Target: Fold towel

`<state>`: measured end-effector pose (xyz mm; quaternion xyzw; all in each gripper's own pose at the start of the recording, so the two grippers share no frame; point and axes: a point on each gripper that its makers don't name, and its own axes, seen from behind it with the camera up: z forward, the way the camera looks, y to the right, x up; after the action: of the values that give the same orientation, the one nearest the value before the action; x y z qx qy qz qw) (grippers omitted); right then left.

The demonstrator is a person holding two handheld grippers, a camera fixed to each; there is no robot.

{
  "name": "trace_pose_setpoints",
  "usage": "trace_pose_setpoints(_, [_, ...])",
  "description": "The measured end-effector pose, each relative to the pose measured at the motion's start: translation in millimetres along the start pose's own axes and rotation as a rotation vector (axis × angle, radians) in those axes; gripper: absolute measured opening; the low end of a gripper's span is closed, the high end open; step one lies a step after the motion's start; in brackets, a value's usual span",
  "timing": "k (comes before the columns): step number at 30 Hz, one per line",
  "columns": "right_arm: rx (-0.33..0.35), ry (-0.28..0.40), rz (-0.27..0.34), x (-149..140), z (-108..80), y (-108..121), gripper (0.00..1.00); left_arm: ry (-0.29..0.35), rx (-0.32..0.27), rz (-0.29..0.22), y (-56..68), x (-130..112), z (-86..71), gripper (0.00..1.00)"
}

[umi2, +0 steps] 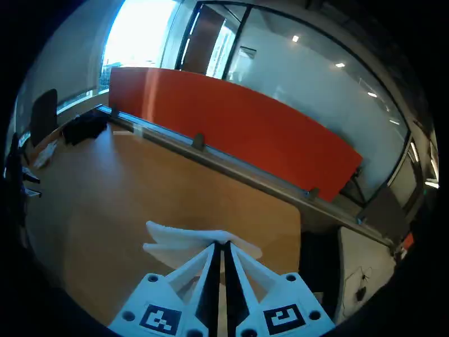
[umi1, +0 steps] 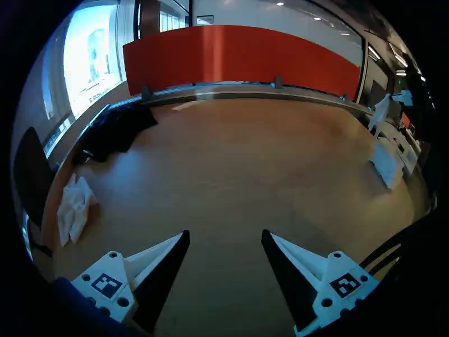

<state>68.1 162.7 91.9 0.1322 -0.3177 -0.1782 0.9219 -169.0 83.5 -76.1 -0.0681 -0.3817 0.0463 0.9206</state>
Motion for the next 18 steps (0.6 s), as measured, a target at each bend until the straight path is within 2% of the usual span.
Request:
trace_pose_setpoints(9, [-0.016, -0.015, 0.024, -17, -11.9, 9, 0.05, 0.001, -0.004, 0.007, 1.7, 2, -1.1, 0.95])
trace_pose_setpoints(18, [-0.033, -0.071, 0.04, -62, -34.2, 13, 0.05, -0.003, -0.009, 0.017, 2.8, 2, -3.2, 0.95])
